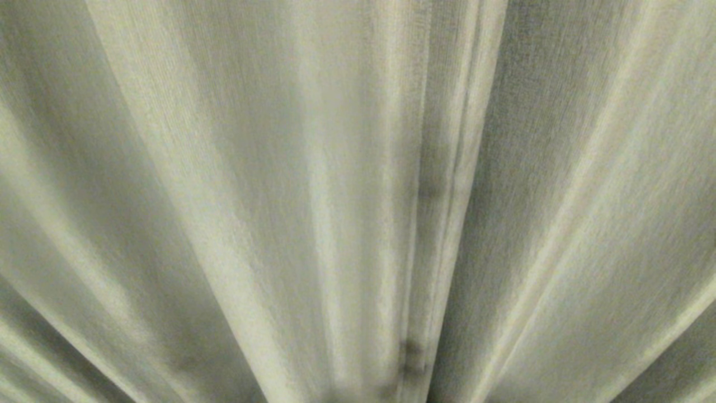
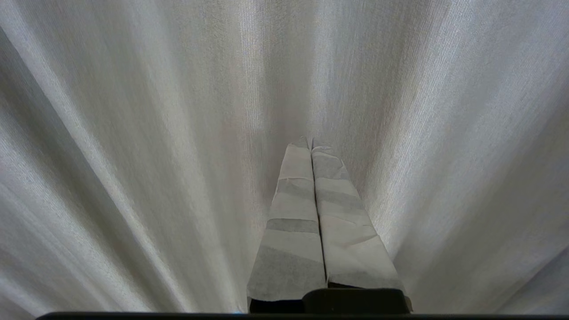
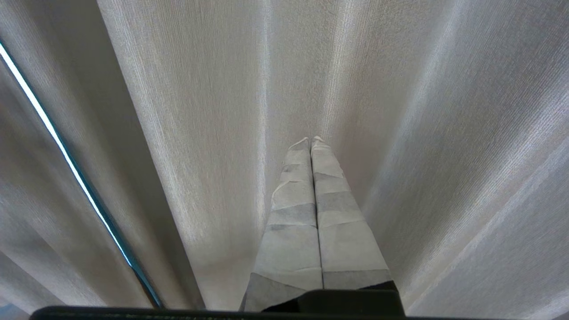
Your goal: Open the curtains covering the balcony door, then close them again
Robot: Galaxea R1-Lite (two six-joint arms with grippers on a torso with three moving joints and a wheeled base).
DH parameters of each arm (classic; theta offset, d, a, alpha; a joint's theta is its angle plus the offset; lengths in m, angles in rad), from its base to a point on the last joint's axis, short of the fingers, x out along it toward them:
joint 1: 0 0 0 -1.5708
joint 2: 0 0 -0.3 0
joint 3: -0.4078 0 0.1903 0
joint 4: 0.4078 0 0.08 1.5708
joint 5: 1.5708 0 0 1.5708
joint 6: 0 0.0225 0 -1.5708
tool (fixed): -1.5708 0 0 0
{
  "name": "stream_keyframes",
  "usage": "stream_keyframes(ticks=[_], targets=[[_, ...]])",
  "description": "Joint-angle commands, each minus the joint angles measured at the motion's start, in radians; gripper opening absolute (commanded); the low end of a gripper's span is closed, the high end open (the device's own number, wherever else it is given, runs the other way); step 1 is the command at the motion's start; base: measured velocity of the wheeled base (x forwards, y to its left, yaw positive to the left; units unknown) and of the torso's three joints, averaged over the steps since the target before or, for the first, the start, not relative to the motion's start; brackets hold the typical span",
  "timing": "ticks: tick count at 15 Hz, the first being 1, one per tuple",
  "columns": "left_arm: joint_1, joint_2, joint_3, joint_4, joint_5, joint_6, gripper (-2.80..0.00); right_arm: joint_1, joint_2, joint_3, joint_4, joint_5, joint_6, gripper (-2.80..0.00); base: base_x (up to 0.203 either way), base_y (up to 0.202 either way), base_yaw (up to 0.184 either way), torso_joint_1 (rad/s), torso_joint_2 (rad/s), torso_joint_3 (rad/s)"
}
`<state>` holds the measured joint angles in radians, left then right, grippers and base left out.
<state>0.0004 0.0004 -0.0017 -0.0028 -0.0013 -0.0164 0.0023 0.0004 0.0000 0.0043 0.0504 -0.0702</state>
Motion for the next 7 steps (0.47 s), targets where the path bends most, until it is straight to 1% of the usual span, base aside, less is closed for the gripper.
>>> stream_keyframes(ticks=[1,7], targets=[[0.001,0.0,0.0,0.0,0.0,0.0,-2.8,0.0,0.0,0.0,0.001,-0.003,0.016,-2.8,0.0,0.0,0.0,0.0,0.0,0.0],[0.001,0.0,0.0,0.0,0.0,0.0,-2.8,0.0,0.0,0.0,0.0,-0.011,0.026,-2.8,0.0,0.0,0.0,0.0,0.0,0.0]])
